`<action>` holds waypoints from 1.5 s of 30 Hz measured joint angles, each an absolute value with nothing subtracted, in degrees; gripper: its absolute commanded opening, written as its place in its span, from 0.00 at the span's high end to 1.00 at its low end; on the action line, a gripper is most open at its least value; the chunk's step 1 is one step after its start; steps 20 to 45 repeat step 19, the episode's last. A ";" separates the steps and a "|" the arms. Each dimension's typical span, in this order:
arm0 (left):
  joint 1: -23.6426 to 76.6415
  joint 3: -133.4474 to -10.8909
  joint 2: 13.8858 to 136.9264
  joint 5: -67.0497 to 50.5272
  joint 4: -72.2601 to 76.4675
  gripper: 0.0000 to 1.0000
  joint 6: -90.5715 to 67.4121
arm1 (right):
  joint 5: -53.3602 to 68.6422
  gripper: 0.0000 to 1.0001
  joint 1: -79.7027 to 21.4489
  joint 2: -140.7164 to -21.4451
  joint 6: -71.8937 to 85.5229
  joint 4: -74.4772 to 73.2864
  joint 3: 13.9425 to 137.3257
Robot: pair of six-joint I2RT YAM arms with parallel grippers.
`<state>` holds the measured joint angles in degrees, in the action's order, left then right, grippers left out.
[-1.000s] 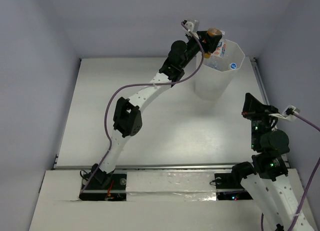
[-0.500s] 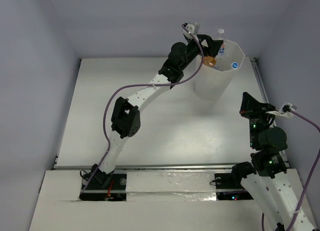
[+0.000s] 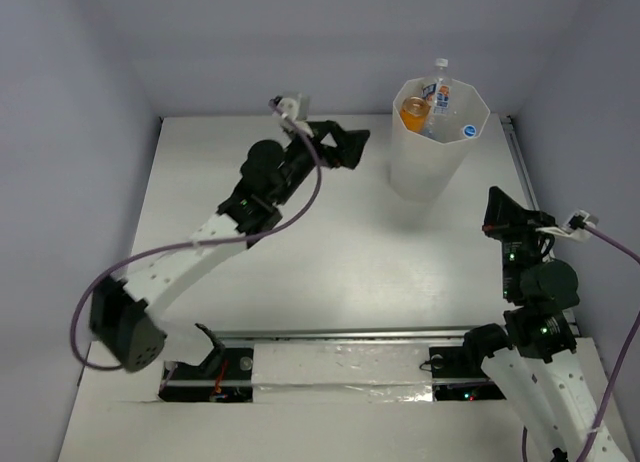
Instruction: Put the plastic bottles in the bin
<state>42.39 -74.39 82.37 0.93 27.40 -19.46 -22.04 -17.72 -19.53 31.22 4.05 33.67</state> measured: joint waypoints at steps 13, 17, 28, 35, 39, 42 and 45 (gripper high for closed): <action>43.11 -46.96 42.30 15.44 4.51 0.01 -22.22 | -21.67 0.84 -17.72 -11.03 30.59 -0.69 42.41; 43.38 -47.42 35.77 17.10 1.48 0.01 -21.58 | -21.61 0.83 -17.72 -11.92 30.44 -2.20 44.40; 43.40 -48.69 34.26 17.50 0.21 0.01 -21.08 | -21.52 0.83 -17.72 -13.10 30.44 -2.94 44.84; 43.40 -48.69 34.26 17.50 0.21 0.01 -21.08 | -21.52 0.83 -17.72 -13.10 30.44 -2.94 44.84; 43.40 -48.69 34.26 17.50 0.21 0.01 -21.08 | -21.52 0.83 -17.72 -13.10 30.44 -2.94 44.84; 43.40 -48.69 34.26 17.50 0.21 0.01 -21.08 | -21.52 0.83 -17.72 -13.10 30.44 -2.94 44.84; 43.40 -48.69 34.26 17.50 0.21 0.01 -21.08 | -21.52 0.83 -17.72 -13.10 30.44 -2.94 44.84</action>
